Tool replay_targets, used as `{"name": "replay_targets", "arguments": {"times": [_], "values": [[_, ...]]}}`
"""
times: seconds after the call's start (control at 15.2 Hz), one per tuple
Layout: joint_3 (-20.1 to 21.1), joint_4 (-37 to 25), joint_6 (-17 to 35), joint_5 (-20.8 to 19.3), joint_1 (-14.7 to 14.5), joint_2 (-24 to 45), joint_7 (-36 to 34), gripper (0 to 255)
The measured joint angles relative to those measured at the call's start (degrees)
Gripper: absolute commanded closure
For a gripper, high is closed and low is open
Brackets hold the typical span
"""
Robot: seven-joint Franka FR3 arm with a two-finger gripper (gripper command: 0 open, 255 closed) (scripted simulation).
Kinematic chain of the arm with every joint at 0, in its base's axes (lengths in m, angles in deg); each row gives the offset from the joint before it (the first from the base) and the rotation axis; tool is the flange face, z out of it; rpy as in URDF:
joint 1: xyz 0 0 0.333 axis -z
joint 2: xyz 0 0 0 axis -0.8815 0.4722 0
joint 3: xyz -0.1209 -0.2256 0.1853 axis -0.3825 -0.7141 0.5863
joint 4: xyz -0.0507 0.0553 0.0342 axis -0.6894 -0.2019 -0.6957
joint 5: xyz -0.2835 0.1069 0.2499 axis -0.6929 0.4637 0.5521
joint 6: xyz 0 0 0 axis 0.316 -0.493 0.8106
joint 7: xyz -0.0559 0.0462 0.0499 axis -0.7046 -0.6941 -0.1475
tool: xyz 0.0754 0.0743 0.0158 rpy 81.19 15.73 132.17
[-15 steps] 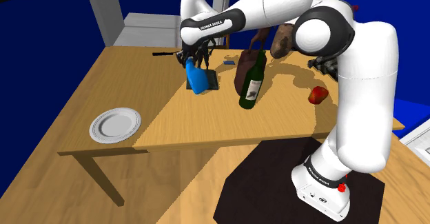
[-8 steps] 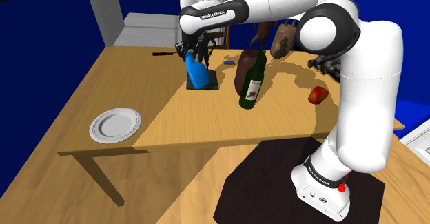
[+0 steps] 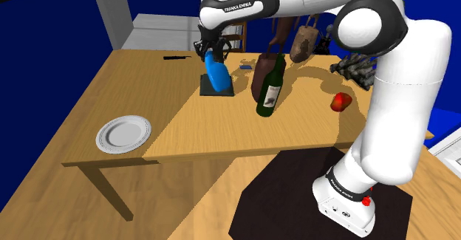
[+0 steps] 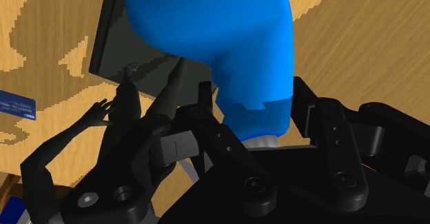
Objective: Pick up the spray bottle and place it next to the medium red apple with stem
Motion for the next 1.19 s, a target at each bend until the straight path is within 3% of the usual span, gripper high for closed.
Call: {"name": "replay_targets", "arguments": {"times": [0.59, 1.19], "values": [[-2.1, 24.6, 7.2, 0.0, 3.6, -18.0, 5.2, 255], [-6.1, 43.1, 11.5, -0.9, 7.4, -33.0, 12.1, 255]]}}
